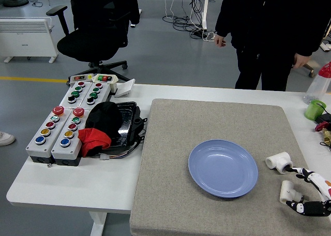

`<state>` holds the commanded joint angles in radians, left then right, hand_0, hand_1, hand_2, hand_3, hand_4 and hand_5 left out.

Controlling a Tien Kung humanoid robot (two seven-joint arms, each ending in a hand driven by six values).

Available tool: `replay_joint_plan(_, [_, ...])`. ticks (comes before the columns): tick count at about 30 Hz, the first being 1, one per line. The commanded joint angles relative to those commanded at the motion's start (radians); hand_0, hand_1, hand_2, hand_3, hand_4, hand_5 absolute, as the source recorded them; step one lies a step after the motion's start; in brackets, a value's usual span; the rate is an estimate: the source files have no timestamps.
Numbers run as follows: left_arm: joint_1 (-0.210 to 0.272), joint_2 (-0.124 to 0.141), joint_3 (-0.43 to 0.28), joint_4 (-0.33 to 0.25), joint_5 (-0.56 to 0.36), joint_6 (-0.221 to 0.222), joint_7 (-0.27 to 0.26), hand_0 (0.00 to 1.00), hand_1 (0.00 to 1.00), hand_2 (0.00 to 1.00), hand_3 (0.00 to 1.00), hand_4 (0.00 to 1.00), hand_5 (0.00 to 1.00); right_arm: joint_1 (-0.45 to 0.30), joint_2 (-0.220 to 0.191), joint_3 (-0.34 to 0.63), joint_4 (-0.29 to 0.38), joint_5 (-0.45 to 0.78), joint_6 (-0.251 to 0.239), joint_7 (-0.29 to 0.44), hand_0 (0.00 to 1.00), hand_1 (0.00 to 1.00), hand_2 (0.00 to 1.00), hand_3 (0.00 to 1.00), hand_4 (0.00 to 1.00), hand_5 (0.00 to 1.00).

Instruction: Pick pipe place plate twice

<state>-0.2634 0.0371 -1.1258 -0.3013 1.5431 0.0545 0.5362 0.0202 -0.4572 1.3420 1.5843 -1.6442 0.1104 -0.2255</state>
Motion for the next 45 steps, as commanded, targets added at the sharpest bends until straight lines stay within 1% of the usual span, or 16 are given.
replay_joint_plan(6, [0.000, 0.001, -0.002, 0.001, 0.001, 0.001, -0.002, 0.655, 0.634, 0.636, 0.559, 0.395, 0.998, 0.027, -0.002, -0.033, -0.033, -0.007, 0.008, -0.010, 0.861, 0.838, 0.852, 0.802, 0.826, 0.181])
replay_joint_plan(7, [0.000, 0.001, -0.002, 0.001, 0.001, 0.000, -0.002, 0.656, 0.634, 0.635, 0.560, 0.397, 0.998, 0.033, -0.002, -0.040, -0.038, -0.006, 0.011, -0.013, 0.815, 0.809, 0.838, 0.795, 0.805, 0.167])
replay_joint_plan(9, [-0.001, 0.001, -0.003, 0.001, 0.002, 0.000, -0.002, 0.656, 0.634, 0.635, 0.560, 0.397, 0.998, 0.044, -0.002, -0.052, -0.046, -0.010, 0.011, -0.017, 0.815, 0.809, 0.838, 0.795, 0.805, 0.167])
replay_joint_plan(14, [-0.001, -0.001, -0.006, 0.001, 0.008, -0.001, -0.002, 0.656, 0.634, 0.636, 0.560, 0.397, 0.998, 0.069, 0.000, -0.087, -0.068, -0.032, -0.004, -0.016, 0.802, 0.803, 0.827, 0.789, 0.799, 0.162])
replay_joint_plan(18, [0.003, -0.004, -0.010, 0.000, 0.014, -0.003, 0.000, 0.656, 0.634, 0.636, 0.560, 0.397, 0.998, 0.072, 0.001, -0.107, -0.082, -0.056, -0.031, -0.012, 0.802, 0.803, 0.827, 0.789, 0.799, 0.162])
replay_joint_plan(19, [0.004, -0.005, -0.009, 0.000, 0.013, -0.002, 0.001, 0.656, 0.634, 0.635, 0.560, 0.397, 0.998, 0.071, 0.001, -0.112, -0.084, -0.062, -0.042, -0.009, 0.729, 0.744, 0.785, 0.763, 0.762, 0.124])
replay_joint_plan(24, [0.013, -0.007, -0.013, -0.002, 0.020, -0.005, 0.003, 0.656, 0.634, 0.635, 0.560, 0.397, 0.998, 0.064, -0.002, -0.122, -0.094, -0.075, -0.053, -0.006, 0.729, 0.744, 0.785, 0.763, 0.762, 0.124])
replay_joint_plan(25, [0.014, -0.006, -0.014, -0.002, 0.023, -0.006, 0.004, 0.655, 0.634, 0.636, 0.559, 0.396, 0.998, 0.063, -0.001, -0.122, -0.095, -0.077, -0.054, -0.007, 0.613, 0.666, 0.729, 0.728, 0.713, 0.078])
replay_joint_plan(30, [0.016, -0.003, -0.018, -0.002, 0.028, -0.007, 0.004, 0.655, 0.634, 0.636, 0.559, 0.396, 0.998, 0.060, 0.003, -0.116, -0.097, -0.089, -0.058, -0.006, 0.613, 0.666, 0.729, 0.728, 0.713, 0.078])
replay_joint_plan(31, [0.017, -0.003, -0.020, -0.002, 0.031, -0.008, 0.005, 0.655, 0.634, 0.636, 0.559, 0.395, 0.998, 0.060, 0.003, -0.118, -0.096, -0.091, -0.061, -0.003, 0.461, 0.571, 0.680, 0.710, 0.676, 0.046])
replay_joint_plan(36, [0.015, -0.002, -0.019, -0.004, 0.034, -0.013, 0.007, 0.655, 0.634, 0.636, 0.559, 0.395, 0.998, 0.061, 0.007, -0.116, -0.103, -0.091, -0.083, 0.011, 0.461, 0.571, 0.680, 0.710, 0.676, 0.046])
replay_joint_plan(37, [0.015, -0.001, -0.015, -0.004, 0.030, -0.013, 0.007, 0.655, 0.634, 0.636, 0.559, 0.395, 0.998, 0.058, 0.012, -0.111, -0.107, -0.085, -0.108, 0.018, 0.346, 0.474, 0.594, 0.682, 0.690, 0.108])
replay_joint_plan(41, [0.015, -0.001, -0.010, -0.003, 0.019, -0.009, 0.007, 0.655, 0.634, 0.636, 0.559, 0.395, 0.998, 0.055, 0.013, -0.108, -0.102, -0.072, -0.156, 0.046, 0.346, 0.474, 0.594, 0.682, 0.690, 0.108])
replay_joint_plan(42, [0.015, -0.002, -0.011, -0.003, 0.020, -0.010, 0.006, 0.655, 0.634, 0.636, 0.559, 0.395, 0.998, 0.055, 0.012, -0.107, -0.101, -0.071, -0.161, 0.049, 0.346, 0.474, 0.594, 0.682, 0.690, 0.108])
replay_joint_plan(43, [0.014, -0.001, -0.012, -0.003, 0.019, -0.008, 0.006, 0.655, 0.634, 0.636, 0.559, 0.394, 0.998, 0.055, 0.012, -0.103, -0.095, -0.071, -0.168, 0.053, 0.298, 0.435, 0.567, 0.664, 0.675, 0.103])
replay_joint_plan(45, [0.014, -0.002, -0.012, -0.002, 0.019, -0.006, 0.005, 0.655, 0.634, 0.636, 0.559, 0.394, 0.998, 0.054, 0.011, -0.098, -0.086, -0.071, -0.174, 0.056, 0.298, 0.435, 0.567, 0.664, 0.675, 0.103])
